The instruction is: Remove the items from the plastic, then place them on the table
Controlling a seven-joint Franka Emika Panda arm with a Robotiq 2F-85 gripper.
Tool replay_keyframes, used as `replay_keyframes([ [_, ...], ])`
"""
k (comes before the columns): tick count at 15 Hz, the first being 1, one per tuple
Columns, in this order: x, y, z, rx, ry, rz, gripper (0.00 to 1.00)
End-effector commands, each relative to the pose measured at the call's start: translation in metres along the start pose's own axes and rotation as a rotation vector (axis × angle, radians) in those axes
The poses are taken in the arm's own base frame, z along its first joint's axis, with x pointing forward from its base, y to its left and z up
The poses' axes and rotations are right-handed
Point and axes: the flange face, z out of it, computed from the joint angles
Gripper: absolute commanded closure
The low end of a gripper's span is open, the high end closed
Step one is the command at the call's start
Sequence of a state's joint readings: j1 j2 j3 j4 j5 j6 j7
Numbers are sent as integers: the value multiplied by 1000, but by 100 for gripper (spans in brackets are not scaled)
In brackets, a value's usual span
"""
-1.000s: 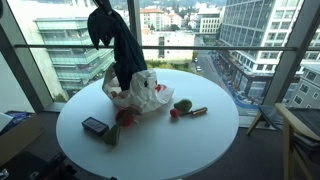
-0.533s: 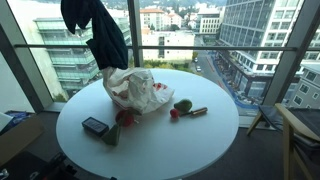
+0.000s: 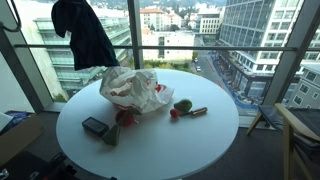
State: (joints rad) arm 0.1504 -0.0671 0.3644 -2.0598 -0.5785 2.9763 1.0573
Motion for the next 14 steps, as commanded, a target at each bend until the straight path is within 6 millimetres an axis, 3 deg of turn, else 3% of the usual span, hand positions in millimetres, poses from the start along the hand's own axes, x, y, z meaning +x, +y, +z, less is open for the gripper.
replay_keyframes([
  [1,-52,-1,74,78,-121,-9,97],
  [4,-117,0,127,78,-272,-18,97],
  [7,-167,-5,159,104,-401,-24,97],
  [9,-188,-4,172,88,-450,-49,97],
  [11,-196,1,180,71,-475,-59,97],
  [12,-196,4,181,59,-473,-80,64],
  [14,-184,13,179,25,-446,-123,58],
])
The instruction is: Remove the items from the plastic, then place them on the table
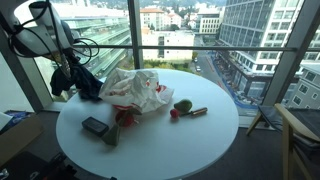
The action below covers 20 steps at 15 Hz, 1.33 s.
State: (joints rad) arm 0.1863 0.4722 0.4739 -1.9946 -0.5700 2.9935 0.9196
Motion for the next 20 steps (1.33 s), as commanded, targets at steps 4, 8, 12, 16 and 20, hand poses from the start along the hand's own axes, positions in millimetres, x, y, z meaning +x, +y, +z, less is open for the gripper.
replay_keyframes([
  [4,40,54,-26,-177,80,-53,27],
  [8,56,130,-57,-350,106,85,0],
  [12,47,184,-108,-471,93,263,0],
  [16,18,218,-131,-517,-21,409,0],
  [20,-14,250,-106,-587,-178,482,0],
])
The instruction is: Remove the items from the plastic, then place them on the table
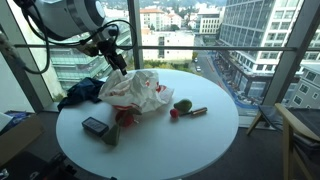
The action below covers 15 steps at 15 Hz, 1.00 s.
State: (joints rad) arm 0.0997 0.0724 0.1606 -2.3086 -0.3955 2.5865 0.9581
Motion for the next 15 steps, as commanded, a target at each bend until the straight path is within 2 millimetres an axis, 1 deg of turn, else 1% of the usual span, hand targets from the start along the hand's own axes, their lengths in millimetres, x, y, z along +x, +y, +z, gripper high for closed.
replay_keyframes([
  [1,-16,14,34,-71,-86,-1,0],
  [3,-17,14,57,-104,-85,-14,0],
  [5,-16,8,77,-117,-77,-36,0],
  [6,-15,2,83,-125,-65,-49,0],
  [9,-16,-28,85,-86,-31,-86,0],
  [11,-16,-45,90,-82,-6,-110,0],
  [13,-17,-51,110,-113,15,-130,0],
  [15,-16,-47,134,-160,47,-132,0],
])
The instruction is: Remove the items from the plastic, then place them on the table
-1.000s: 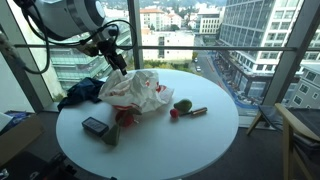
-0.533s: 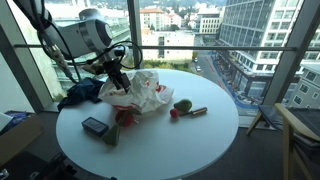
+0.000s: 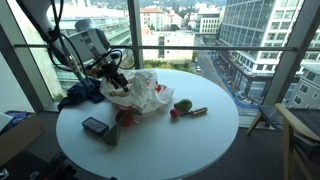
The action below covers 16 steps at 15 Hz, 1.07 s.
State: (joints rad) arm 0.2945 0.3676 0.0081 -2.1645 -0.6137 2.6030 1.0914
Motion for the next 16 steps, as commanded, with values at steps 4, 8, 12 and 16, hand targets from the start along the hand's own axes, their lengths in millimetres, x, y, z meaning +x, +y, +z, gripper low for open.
replay_keyframes([
  [4,14,-8,63,-91,140,69,0],
  [8,15,-16,82,-98,154,131,0],
  [12,17,-21,83,-88,175,156,42],
  [16,20,-20,67,-84,198,173,73],
])
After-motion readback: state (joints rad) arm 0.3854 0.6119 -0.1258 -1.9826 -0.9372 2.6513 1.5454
